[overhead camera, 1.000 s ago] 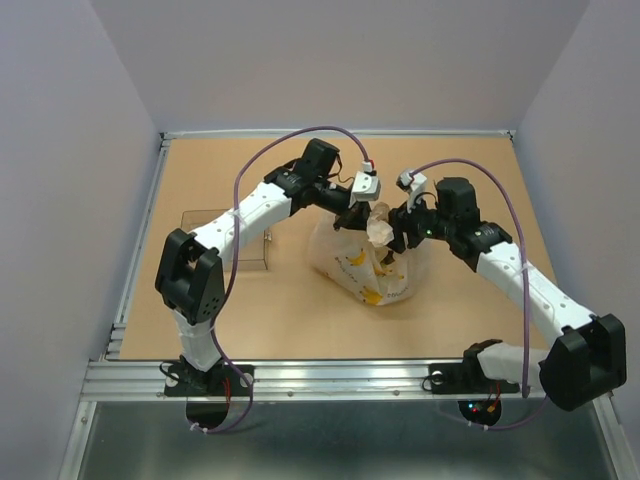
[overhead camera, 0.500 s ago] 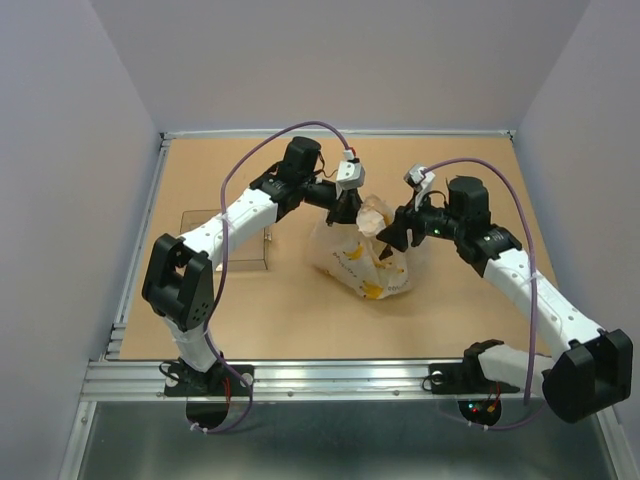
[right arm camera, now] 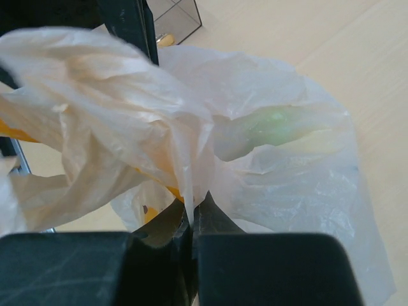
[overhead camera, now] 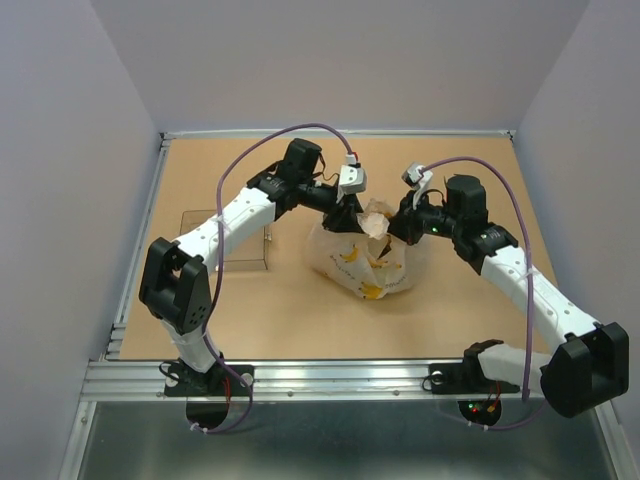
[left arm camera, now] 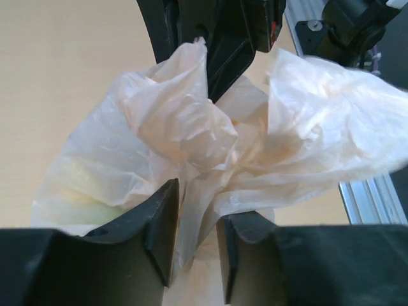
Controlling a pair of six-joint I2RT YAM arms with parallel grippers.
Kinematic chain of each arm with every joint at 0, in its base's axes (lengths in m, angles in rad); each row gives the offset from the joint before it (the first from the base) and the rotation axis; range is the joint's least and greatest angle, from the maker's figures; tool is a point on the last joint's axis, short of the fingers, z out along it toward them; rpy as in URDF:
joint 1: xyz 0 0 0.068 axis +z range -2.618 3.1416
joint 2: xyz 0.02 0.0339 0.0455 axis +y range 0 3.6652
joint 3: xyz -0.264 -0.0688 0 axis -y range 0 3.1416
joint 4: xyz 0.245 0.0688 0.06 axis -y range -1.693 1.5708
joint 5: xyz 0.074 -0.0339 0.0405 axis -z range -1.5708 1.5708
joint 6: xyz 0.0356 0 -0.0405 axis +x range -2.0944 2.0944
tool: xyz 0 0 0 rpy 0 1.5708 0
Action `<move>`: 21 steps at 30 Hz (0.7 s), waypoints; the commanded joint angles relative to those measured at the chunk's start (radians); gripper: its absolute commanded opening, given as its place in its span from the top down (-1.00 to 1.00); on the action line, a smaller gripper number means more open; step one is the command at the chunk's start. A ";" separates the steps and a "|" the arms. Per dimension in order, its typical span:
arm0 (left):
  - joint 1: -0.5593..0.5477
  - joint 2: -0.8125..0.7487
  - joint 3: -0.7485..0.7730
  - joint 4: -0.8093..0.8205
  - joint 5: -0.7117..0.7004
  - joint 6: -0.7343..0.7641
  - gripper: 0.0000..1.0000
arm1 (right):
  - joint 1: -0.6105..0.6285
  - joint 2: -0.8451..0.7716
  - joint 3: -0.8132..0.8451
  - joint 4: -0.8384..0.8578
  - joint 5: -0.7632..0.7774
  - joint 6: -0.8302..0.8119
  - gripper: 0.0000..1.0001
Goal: Place the fake fruits into the plastic bag and tie a complex knot
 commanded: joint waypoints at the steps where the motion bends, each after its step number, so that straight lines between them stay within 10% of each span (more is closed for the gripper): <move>1: -0.030 -0.040 0.071 -0.122 -0.079 0.070 -0.01 | -0.001 -0.011 0.023 -0.001 -0.032 -0.063 0.99; 6: -0.059 -0.007 0.085 -0.018 -0.104 -0.038 -0.71 | -0.001 -0.002 0.035 -0.030 -0.118 -0.081 0.99; 11: -0.078 0.019 0.091 0.041 -0.090 -0.072 -0.70 | -0.001 0.007 0.040 -0.041 -0.141 -0.093 0.99; 16: -0.085 0.046 0.106 0.042 -0.070 -0.089 0.10 | -0.001 0.001 0.044 -0.047 -0.161 -0.109 0.91; 19: -0.084 0.056 0.110 0.021 -0.076 -0.085 0.73 | -0.001 -0.033 0.037 -0.052 -0.112 -0.122 0.40; 21: -0.084 0.056 0.106 0.010 -0.072 -0.071 0.91 | -0.002 -0.054 0.018 -0.058 -0.082 -0.139 -0.31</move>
